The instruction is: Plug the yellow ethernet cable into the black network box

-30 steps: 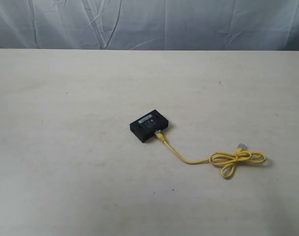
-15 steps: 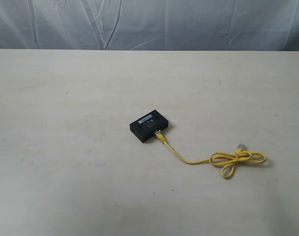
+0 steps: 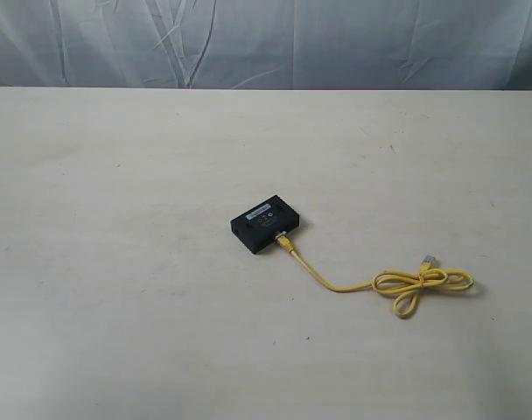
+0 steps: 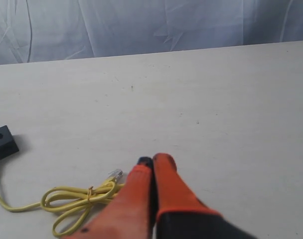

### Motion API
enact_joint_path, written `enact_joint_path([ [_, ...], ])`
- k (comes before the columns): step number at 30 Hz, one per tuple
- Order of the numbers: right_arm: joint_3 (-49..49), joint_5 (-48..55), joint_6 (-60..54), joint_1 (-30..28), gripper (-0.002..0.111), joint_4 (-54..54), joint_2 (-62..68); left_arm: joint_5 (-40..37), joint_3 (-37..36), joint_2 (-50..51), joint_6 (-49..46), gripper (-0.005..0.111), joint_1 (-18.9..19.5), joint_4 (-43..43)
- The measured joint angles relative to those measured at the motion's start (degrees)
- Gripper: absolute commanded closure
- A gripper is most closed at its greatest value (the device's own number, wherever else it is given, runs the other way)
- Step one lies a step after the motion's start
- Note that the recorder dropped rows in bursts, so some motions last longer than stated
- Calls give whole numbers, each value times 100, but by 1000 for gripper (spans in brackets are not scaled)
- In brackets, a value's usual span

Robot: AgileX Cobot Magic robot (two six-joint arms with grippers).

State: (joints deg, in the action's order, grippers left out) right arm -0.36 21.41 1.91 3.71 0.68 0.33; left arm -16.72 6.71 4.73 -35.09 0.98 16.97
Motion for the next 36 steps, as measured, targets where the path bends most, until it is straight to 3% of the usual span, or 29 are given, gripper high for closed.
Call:
enact_joint_path([
  [8, 13, 0, 0, 0, 109, 0, 0, 100, -590, -442, -12, 107, 14, -76],
  [19, 13, 0, 0, 0, 109, 0, 0, 113, -643, -442, 71, 107, 14, -234],
  [28, 13, 0, 0, 0, 109, 0, 0, 226, -643, -442, 2653, 107, 14, -1697],
  [36, 13, 0, 0, 0, 109, 0, 0, 249, -643, -442, 3184, 107, 14, -1697],
])
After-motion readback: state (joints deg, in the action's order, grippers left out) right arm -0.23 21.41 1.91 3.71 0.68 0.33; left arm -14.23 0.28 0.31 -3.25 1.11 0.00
